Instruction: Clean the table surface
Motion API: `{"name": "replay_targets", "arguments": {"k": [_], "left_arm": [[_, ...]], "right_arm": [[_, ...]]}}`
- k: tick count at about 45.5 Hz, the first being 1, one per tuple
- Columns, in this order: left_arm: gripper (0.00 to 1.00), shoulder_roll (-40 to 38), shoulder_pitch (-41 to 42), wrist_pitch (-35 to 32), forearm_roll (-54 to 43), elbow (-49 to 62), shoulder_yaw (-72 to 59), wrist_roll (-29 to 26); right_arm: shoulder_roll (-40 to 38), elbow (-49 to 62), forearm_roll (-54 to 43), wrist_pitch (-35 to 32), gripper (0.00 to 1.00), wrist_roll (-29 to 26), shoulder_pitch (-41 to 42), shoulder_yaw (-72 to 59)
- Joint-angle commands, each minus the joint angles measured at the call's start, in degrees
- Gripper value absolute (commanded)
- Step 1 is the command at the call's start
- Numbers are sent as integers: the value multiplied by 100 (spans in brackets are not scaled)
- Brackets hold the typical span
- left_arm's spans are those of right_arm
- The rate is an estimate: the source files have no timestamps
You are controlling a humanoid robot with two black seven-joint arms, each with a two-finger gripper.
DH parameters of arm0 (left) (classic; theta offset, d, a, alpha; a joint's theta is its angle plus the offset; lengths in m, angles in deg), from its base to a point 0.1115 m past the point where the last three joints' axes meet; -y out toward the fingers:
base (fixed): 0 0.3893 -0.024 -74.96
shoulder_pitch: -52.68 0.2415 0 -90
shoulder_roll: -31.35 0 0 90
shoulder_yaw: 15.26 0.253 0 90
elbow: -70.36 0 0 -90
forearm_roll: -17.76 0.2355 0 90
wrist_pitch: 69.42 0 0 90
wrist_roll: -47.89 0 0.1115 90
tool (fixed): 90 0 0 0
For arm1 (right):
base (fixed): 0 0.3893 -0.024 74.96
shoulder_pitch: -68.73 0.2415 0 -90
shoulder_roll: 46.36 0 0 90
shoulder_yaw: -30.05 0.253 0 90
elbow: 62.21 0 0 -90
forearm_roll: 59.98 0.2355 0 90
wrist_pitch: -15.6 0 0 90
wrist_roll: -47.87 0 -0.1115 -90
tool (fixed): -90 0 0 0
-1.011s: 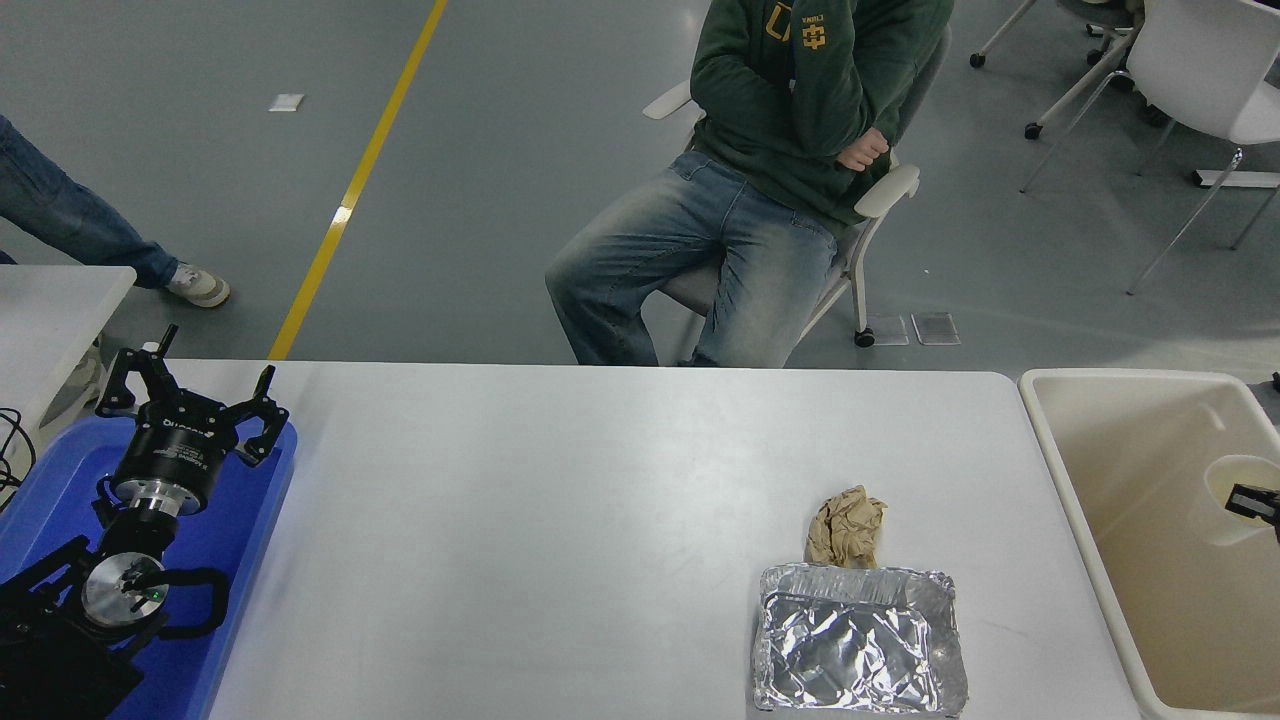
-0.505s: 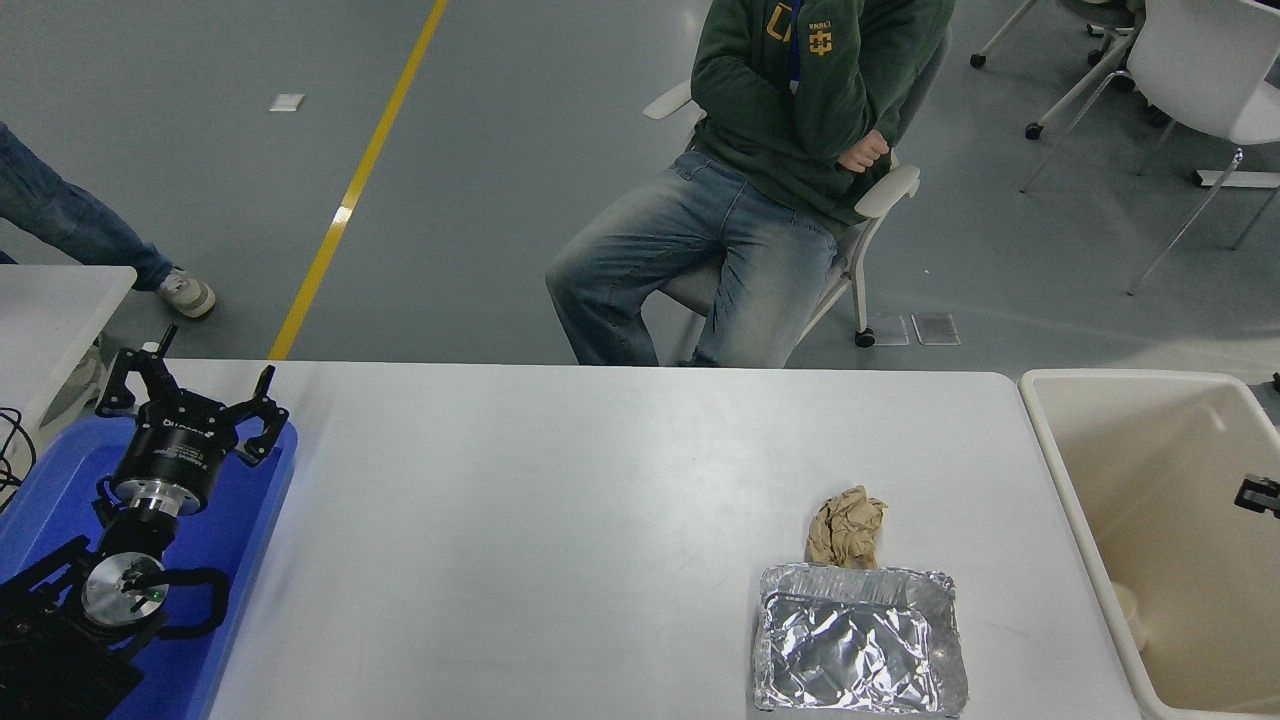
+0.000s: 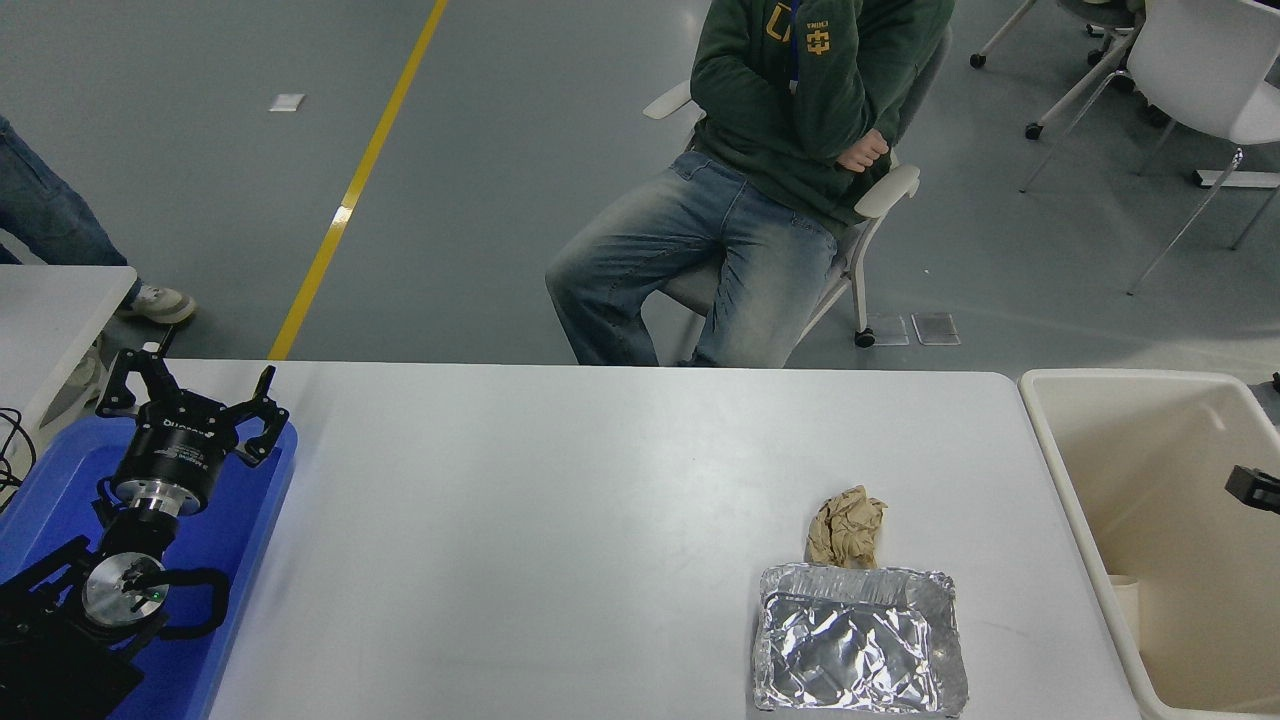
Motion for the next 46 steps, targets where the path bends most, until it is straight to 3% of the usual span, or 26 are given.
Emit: {"name": "replay_targets", "arguments": {"k": [1, 10, 23, 33, 41, 46], "left_arm": [[100, 0, -9, -1, 0, 0, 1, 0], [100, 0, 0, -1, 0, 0, 1, 0], [100, 0, -9, -1, 0, 0, 1, -9], [100, 0, 0, -1, 0, 0, 1, 0], [100, 0, 0, -1, 0, 0, 1, 0], [100, 0, 0, -1, 0, 0, 1, -9]], "right_arm": [[15, -1, 447, -1, 100, 1, 35, 2], [32, -194, 1107, 8, 100, -8, 71, 607], [-354, -1581, 1133, -10, 100, 10, -175, 4043], [-530, -3401, 1133, -62, 100, 19, -1062, 6442], [-557, -4263, 1177, -484, 100, -8, -1467, 7191], [-557, -4544, 1809, -607, 100, -43, -1634, 7358]]}}
